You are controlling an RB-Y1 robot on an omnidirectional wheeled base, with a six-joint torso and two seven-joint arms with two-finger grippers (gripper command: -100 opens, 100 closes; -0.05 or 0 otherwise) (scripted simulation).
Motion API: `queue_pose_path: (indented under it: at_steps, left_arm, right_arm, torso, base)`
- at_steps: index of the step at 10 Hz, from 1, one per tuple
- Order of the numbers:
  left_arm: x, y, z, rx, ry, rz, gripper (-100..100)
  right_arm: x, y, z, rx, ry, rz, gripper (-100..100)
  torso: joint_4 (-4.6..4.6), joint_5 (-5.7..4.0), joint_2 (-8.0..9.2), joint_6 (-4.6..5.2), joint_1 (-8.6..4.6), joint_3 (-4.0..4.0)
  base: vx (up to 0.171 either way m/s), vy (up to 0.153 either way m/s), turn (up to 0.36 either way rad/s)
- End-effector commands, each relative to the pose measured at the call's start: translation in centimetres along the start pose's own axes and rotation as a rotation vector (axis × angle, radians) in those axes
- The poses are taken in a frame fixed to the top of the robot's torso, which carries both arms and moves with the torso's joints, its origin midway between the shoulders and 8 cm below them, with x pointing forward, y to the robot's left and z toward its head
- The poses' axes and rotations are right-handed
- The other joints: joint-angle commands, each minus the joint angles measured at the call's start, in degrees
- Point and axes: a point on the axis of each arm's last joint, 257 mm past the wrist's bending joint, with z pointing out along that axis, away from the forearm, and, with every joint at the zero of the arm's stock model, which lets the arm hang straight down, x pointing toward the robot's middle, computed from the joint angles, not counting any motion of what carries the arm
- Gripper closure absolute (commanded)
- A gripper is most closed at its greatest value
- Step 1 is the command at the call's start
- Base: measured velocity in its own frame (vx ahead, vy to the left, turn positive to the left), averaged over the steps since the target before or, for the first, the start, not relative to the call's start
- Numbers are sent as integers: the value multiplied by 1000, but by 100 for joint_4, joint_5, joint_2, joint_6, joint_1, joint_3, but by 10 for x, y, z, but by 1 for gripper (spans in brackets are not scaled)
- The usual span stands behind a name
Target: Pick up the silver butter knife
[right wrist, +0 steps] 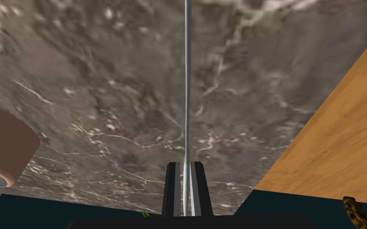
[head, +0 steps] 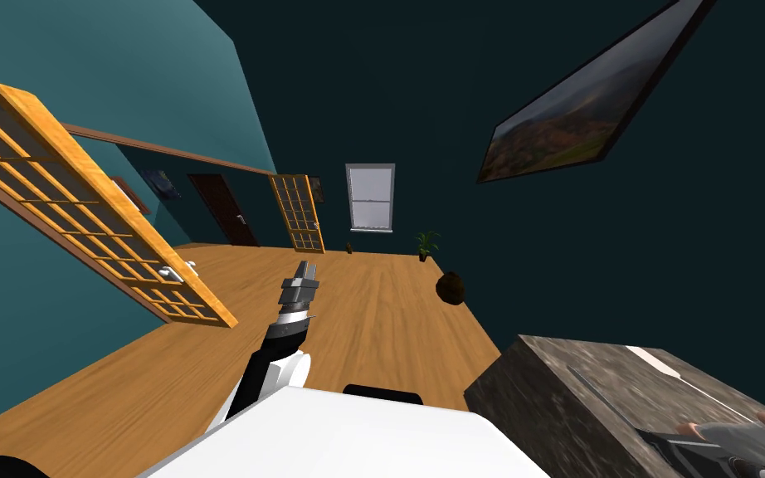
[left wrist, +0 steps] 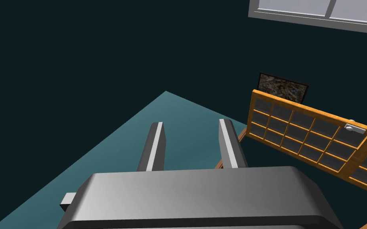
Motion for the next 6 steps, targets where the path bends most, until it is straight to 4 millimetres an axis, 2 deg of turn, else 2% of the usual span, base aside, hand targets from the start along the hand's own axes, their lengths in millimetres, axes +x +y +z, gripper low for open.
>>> queue_pose_path:
  at_steps: [1, 2, 3, 4, 5, 6]
  left_arm:
    - [0, 0, 0, 0, 0, 0, 0]
    - [0, 0, 0, 0, 0, 0, 0]
    - [0, 0, 0, 0, 0, 0, 0]
    - [0, 0, 0, 0, 0, 0, 0]
    - [0, 0, 0, 0, 0, 0, 0]
    - [0, 0, 0, 0, 0, 0, 0]
  right_arm:
    - [0, 0, 0, 0, 0, 0, 100]
    - [0, 0, 0, 0, 0, 0, 100]
    - [0, 0, 0, 0, 0, -1, 0]
    - [-6, 5, 1, -13, -1, -33, 100]
    - [-12, 8, 1, -20, -2, -60, 100]
    - [-14, 12, 3, -32, -6, -64, 100]
  torso:
    - [0, 0, 0, 0, 0, 0]
    - [0, -1, 0, 0, -4, 0]
    - [1, -2, 1, 0, -6, 1]
    - [1, -3, 1, 1, -9, 1]
    - [-3, -2, -11, 19, -13, -6]
    - [-8, -2, -30, 22, -21, -17]
  base:
    - [0, 0, 0]
    - [0, 0, 0]
    - [0, 0, 0]
    - [63, -9, -294]
    - [143, -32, -446]
    - [111, -22, -159]
